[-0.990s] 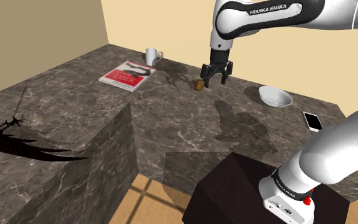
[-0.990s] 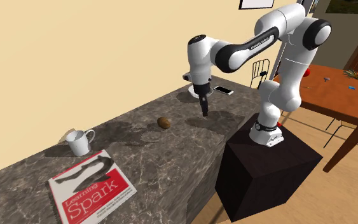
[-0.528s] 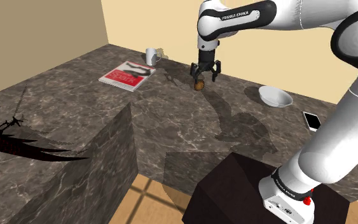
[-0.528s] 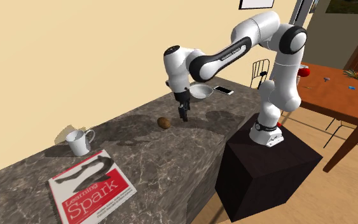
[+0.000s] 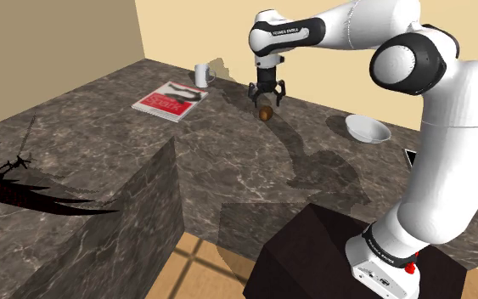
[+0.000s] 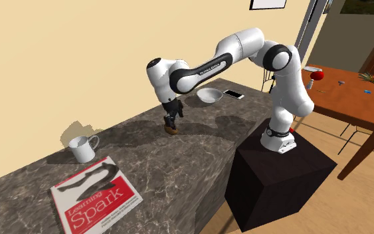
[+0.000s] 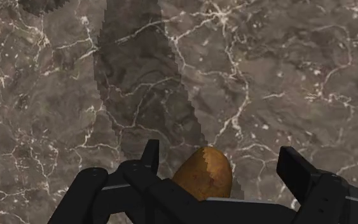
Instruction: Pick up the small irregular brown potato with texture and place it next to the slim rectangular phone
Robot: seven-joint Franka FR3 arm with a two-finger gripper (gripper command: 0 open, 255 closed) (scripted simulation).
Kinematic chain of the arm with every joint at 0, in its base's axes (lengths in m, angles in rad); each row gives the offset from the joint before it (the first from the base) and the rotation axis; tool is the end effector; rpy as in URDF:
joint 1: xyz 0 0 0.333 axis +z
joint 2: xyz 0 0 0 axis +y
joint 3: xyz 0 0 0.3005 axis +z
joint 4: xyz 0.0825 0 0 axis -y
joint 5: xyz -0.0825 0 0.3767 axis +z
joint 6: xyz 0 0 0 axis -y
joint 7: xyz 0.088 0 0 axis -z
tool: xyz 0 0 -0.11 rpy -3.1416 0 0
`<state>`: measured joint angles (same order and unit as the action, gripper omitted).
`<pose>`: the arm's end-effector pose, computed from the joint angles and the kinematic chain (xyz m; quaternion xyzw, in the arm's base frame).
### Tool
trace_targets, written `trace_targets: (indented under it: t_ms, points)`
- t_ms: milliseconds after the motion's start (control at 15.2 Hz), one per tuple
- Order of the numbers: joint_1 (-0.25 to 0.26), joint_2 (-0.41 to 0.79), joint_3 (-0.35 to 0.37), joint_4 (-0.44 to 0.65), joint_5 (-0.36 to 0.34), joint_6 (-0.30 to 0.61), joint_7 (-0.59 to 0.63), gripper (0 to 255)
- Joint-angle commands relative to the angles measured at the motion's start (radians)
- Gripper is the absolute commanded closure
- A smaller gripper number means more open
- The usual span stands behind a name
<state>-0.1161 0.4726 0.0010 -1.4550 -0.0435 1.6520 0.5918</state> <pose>0.6420 -0.0788 0.3790 0.9307 -0.3384 -0.1285 0.0528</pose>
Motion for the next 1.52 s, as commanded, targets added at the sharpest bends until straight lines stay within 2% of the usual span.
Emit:
trace_targets:
  t_ms: [0, 264, 726, 1254, 1320, 1452]
  points:
    - [-0.008, 0.099, -0.016, 0.123, -0.002, -0.036, 0.031, 0]
    - [-0.030, 0.295, -0.045, 0.397, 0.003, -0.137, 0.083, 0]
    - [-0.032, 0.257, -0.045, 0.242, 0.001, -0.021, 0.085, 0]
    - [-0.032, 0.256, -0.045, 0.232, 0.001, -0.012, 0.086, 0]
    - [-0.032, 0.256, -0.045, 0.232, 0.001, -0.012, 0.086, 255]
    - [-0.032, 0.255, -0.045, 0.231, 0.001, -0.012, 0.086, 255]
